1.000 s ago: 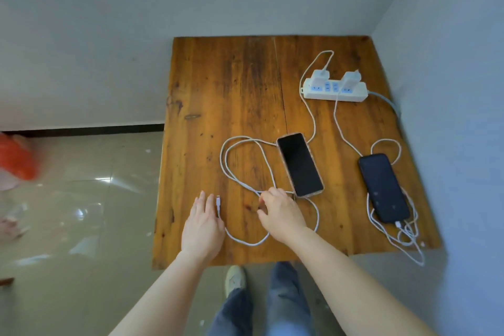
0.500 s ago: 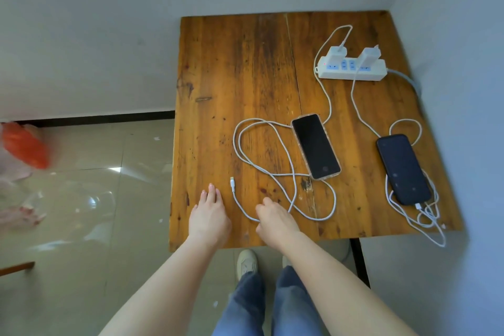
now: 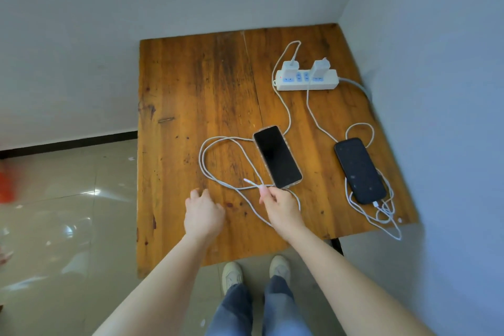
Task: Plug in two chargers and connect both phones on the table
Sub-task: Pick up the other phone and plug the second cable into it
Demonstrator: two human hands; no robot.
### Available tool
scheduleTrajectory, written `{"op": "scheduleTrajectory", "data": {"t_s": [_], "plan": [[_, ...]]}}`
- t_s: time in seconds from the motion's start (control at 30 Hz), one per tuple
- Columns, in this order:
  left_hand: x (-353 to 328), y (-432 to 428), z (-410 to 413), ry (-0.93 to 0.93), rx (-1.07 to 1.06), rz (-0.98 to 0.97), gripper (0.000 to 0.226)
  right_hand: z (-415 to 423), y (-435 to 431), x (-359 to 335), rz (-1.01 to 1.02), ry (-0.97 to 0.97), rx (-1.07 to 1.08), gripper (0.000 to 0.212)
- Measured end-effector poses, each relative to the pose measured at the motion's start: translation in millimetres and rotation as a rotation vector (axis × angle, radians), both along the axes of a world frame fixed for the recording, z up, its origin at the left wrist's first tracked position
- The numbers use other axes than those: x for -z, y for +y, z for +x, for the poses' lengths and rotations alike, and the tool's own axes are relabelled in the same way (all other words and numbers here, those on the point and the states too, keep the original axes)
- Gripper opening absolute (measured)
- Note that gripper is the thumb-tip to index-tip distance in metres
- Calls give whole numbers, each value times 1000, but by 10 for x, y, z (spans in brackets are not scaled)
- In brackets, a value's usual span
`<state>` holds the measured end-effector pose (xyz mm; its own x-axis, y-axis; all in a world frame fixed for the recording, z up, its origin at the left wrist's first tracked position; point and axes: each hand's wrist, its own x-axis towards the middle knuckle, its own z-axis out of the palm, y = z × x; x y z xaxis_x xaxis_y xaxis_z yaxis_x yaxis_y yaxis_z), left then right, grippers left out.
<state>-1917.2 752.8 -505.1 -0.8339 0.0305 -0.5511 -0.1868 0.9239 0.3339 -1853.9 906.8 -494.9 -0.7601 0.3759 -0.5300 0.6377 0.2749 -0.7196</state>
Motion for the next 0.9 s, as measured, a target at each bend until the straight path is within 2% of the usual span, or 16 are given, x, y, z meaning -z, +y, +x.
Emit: {"op": "scheduleTrajectory", "data": {"t_s": [0.1, 0.2, 0.27, 0.33, 0.43, 0.53, 0.67, 0.77, 0.9], "plan": [[-2, 477, 116, 104, -24, 149, 47, 46, 342, -45, -39, -32, 154, 32], [10, 935, 153, 169, 48, 243, 48, 139, 660, -38, -118, -67, 278, 26], [38, 1187, 135, 147, 64, 297, 46, 203, 838, -5, -111, -84, 337, 24], [74, 1378, 81, 97, -13, 324, 47, 246, 986, 39, -105, -125, 375, 25], [147, 1563, -24, 31, -165, 226, 67, 311, 1143, 77, -99, -155, 350, 27], [187, 1682, -109, 21, -162, 61, 93, 368, 1217, 107, -77, -116, 319, 32], [226, 1811, -234, 44, -196, -37, 104, 398, 1298, 150, -64, -110, 288, 33], [236, 1829, -278, -17, -310, 43, 88, 439, 1342, 143, -124, -129, 286, 28], [106, 1773, -262, -46, -463, 293, 29, 452, 1374, -3, -172, -150, 283, 33]]}}
